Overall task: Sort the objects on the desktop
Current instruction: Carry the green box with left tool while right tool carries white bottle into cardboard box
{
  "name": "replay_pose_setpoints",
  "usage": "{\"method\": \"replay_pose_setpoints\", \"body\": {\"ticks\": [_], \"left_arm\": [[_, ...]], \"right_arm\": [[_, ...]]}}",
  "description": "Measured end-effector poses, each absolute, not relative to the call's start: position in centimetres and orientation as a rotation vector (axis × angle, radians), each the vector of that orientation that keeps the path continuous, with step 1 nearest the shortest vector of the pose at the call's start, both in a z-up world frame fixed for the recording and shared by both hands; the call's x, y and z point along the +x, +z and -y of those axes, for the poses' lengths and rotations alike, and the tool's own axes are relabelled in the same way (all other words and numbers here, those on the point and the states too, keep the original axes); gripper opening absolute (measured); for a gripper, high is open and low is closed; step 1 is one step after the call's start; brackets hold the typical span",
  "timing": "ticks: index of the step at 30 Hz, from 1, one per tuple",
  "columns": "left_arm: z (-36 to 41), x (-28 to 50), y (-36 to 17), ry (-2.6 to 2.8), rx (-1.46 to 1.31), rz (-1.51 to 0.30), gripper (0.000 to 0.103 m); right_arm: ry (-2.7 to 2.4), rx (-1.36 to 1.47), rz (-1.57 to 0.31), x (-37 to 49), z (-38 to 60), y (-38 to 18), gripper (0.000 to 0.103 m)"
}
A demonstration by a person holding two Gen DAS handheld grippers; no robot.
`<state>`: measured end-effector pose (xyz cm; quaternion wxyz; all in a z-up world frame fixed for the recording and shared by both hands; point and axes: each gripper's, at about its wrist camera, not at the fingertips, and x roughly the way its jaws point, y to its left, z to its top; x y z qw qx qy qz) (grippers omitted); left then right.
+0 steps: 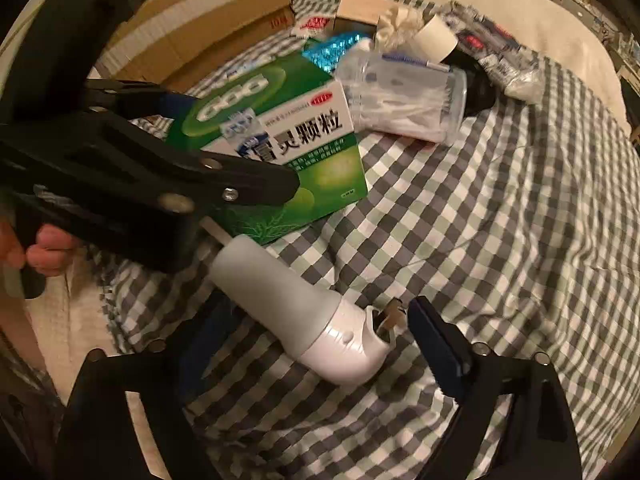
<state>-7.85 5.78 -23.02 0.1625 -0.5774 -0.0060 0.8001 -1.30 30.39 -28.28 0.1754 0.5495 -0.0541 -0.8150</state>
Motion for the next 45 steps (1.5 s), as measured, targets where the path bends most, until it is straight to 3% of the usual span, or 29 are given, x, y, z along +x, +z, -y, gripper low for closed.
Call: {"method": "replay_pose_setpoints", "body": {"ticks": [20, 22, 24, 34, 39, 45], "left_arm": [[-2.4, -6.7, -18.8, 2.376, -1.581, 0.038, 0.084], [-1.7, -6.7, -18.9, 2.381, -1.594, 0.044, 0.084], [-0.9, -6.4, -19.0, 2.396, -1.603, 0.041, 0.084], [-0.2, -5.2, -16.4, 2.432, -1.544, 0.06, 0.083], [1.1, -5.2, -13.5, 2.489, -1.473, 0.117, 0.083], [4.3, -5.5, -7.8, 2.639, -1.329, 0.216, 0.083]], "right_arm": [[-2.274, 1.657, 0.042, -5.6, -28.4, -30.8, 0.084], [-2.278, 1.662, 0.061, -6.2, -28.4, -30.9, 0.078], [-2.295, 1.654, 0.065, -6.4, -28.5, -30.6, 0.065], [-2.391, 1.594, 0.196, -5.5, -29.5, -28.7, 0.064], [-2.486, 1.526, 0.266, -3.8, -30.1, -24.9, 0.064], [-2.644, 1.41, 0.272, -4.6, -29.8, -16.6, 0.064]]}}
